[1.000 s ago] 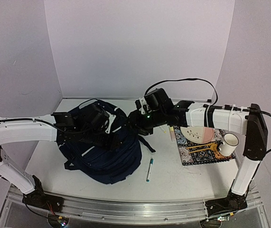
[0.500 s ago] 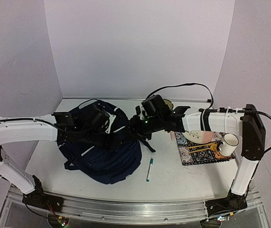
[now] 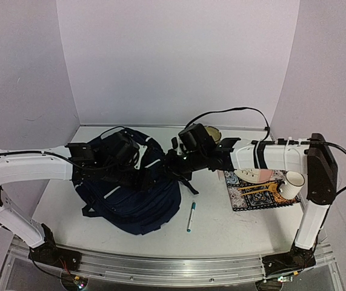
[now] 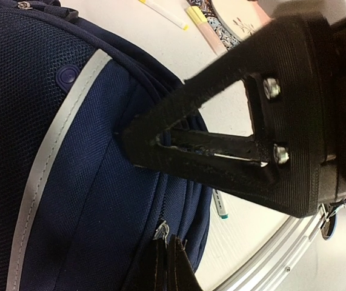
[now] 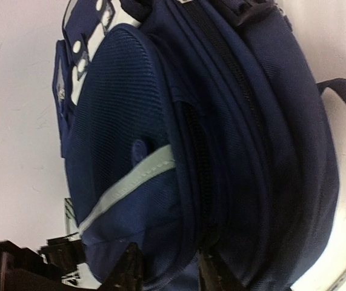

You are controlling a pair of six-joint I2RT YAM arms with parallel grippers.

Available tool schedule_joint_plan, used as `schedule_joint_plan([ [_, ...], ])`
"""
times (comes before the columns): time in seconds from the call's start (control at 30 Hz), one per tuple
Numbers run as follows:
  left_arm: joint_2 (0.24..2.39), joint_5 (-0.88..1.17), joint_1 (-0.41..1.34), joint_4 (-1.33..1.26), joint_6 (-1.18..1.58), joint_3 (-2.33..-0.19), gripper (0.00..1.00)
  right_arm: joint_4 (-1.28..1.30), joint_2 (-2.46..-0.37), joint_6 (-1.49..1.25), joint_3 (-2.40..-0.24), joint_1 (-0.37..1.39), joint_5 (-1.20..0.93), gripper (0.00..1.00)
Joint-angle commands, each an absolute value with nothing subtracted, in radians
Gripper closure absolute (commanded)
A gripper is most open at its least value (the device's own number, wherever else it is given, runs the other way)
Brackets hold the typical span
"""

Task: Pack the student bag
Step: Unzip the lower front pocket of the student bag.

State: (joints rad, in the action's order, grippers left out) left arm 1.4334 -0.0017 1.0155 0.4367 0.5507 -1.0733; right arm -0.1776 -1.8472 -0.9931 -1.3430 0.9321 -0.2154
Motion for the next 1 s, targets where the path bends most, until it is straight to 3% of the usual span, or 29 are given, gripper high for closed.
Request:
schedule_joint_plan([
  [0.0, 1.391, 0.024, 1.022, 0.314, 0.558, -1.098, 1.00, -0.191, -1.865, -0.964, -1.406, 0.945, -0.240, 0.82],
  [0.13, 1.357, -0.020, 1.022, 0.397, 0.573, -1.066, 1.00, -0.190, -1.832, -0.937, -1.386, 0.915, -0.214, 1.00],
  [0.57, 1.197, -0.079, 1.022, 0.735, 0.721, -0.933, 1.00, -0.137, -1.840, -0.821, -1.478, 0.780, -0.209, 1.00],
  [0.97, 1.202, -0.405, 1.013, 0.907, 0.938, -0.859, 0.99, -0.056, -1.917, -0.731, -1.596, 0.763, -0.332, 1.00],
])
